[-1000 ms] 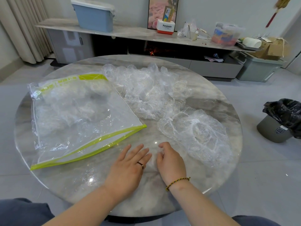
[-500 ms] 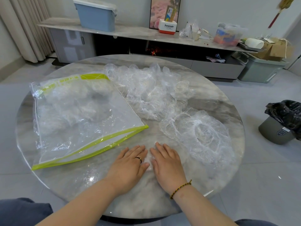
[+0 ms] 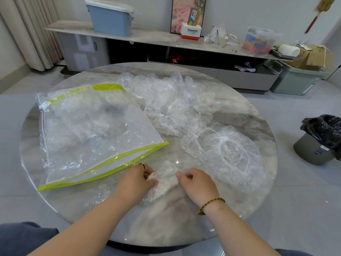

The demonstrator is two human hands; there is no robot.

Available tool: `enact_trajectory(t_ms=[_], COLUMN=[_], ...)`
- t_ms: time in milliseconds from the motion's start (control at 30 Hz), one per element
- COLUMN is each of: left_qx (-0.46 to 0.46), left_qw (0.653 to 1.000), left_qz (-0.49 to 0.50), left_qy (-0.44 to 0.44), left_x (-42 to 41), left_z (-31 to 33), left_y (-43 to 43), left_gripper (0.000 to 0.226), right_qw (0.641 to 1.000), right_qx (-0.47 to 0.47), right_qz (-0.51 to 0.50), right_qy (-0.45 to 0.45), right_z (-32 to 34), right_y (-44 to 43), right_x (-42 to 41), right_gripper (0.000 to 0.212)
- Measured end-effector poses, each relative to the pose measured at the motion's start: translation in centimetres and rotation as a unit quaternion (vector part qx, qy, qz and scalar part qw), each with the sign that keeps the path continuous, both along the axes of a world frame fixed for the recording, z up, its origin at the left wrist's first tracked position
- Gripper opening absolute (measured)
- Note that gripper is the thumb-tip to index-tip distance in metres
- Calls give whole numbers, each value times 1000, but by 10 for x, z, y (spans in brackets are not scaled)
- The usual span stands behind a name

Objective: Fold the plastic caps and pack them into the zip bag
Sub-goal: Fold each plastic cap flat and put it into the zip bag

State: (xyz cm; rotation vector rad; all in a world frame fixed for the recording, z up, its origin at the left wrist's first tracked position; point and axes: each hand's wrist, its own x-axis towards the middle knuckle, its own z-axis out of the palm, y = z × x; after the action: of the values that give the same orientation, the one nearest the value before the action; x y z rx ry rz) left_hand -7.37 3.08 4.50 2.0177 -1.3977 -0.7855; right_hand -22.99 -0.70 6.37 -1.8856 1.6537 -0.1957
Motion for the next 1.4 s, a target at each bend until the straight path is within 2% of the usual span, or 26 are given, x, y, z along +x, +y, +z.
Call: enact_trajectory(t_ms=[67,100,167,233,300,367,400,567,633,700,800,867,933,1000,1100,1233,1367,1400], left_qx=[-29,-49,-81,-104,-113,-113,-112,-133,-153,-167,-215,-219,-192,-165,-143,-169,-248,-262], left_qw=[995,988,970,954,943,934,932,960,979,985,948,914,895,884,889,915,933,931], left_qz=[36,56,78,83,83,79,80,87,63,32,-5,-56,-84,-96,-94,-46,32,43], left_qy=[87,134,216,269,302,331,336,232,121,-38,-236,-337,-394,-426,-425,-362,-261,-251], left_x=[-2,-3,-7,-11,-15,-17,-18,-2,13,30,63,87,105,117,124,129,131,128], left_z=[0,-1,1,2,3,4,5,9,15,21,26,27,26,23,18,18,18,20], left_y=[1,2,3,3,3,5,5,10,18,27,37,43,45,47,47,46,48,47], left_gripper=[29,30,27,25,26,25,25,23,23,19,26,41,52,58,56,49,26,19], right_qw=[996,985,926,858,835,841,846,874,878,876,874,877,877,876,877,880,921,927], right_qx=[15,32,130,221,246,230,216,153,153,160,164,170,175,176,179,189,152,145], right_qz=[-31,-63,-136,-164,-156,-143,-146,-171,-169,-160,-151,-143,-136,-125,-112,-83,11,29], right_qy=[-86,-158,-328,-434,-466,-468,-465,-427,-420,-427,-432,-427,-426,-432,-432,-427,-360,-345], right_z=[2,2,2,0,-4,-6,-8,-14,-15,-14,-11,-10,-9,-7,-8,-9,-14,-17], right_y=[1,2,4,5,6,6,5,-5,-8,-9,-8,-7,-6,-6,-5,-4,3,5], right_x=[5,7,12,15,15,14,15,22,27,32,42,49,54,60,70,82,100,105], right_gripper=[30,28,32,33,21,6,11,16,15,14,25,20,17,20,20,23,15,21])
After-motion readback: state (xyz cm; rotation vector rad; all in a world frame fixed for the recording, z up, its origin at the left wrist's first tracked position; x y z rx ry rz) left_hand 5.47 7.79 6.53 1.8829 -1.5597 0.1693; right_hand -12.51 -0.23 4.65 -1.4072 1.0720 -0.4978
